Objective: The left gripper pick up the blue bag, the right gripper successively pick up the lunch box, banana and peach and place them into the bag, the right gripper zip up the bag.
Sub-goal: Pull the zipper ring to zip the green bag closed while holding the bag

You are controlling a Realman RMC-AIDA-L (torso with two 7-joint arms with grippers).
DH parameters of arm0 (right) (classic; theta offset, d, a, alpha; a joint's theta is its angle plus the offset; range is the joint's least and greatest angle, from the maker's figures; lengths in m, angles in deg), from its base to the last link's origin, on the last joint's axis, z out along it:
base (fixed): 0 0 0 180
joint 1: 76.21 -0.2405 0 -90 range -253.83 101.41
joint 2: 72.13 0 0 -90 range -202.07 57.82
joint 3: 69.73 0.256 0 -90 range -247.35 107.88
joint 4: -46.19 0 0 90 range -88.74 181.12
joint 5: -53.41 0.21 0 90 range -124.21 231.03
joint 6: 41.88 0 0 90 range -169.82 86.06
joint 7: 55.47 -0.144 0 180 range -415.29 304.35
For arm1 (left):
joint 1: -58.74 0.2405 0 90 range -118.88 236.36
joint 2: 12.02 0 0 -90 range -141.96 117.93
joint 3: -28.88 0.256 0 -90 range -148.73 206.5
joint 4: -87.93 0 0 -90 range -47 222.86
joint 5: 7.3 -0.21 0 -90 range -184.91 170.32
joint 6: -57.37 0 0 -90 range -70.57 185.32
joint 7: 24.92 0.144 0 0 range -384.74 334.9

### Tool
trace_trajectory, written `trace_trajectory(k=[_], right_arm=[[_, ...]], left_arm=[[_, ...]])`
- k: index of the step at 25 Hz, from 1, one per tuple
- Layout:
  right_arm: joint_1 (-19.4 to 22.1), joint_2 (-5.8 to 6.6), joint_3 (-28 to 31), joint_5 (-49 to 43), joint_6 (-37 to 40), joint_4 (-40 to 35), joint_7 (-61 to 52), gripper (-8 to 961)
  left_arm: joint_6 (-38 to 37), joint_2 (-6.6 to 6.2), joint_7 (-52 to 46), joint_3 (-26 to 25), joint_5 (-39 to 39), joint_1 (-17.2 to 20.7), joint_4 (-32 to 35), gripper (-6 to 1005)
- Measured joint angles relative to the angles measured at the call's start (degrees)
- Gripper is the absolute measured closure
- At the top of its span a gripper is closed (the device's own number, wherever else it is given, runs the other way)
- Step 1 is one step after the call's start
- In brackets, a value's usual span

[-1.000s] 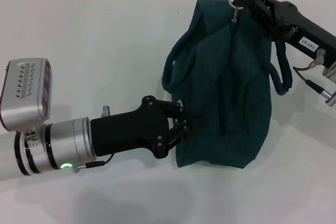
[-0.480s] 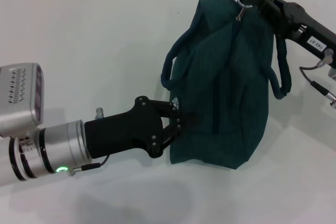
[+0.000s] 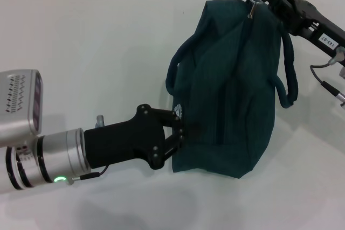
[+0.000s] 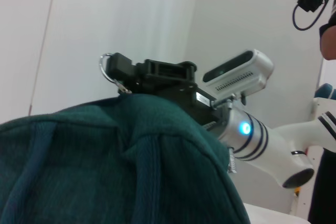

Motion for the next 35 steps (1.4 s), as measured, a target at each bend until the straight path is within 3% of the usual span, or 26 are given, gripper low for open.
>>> trace_trajectory(k=[19, 29, 35], right_arm=[[-0.4, 0.12, 0.2, 0.2, -4.2, -0.1, 0.1, 943], [1.4, -0.05, -0.4, 1.1, 1.8, -0.5, -1.5, 943], [1.5, -0.06, -0.5, 1.4, 2.3, -0.2, -2.3, 943]], left_arm=[[-5.0, -1.2, 0.2, -0.5, -5.3, 2.6, 0.8, 930], [0.5, -0.78, -3.9, -15.8, -3.2, 7.7, 2.2, 904], [0.2, 0.05, -4.0, -19.5, -2.9, 10.0, 5.3, 865]])
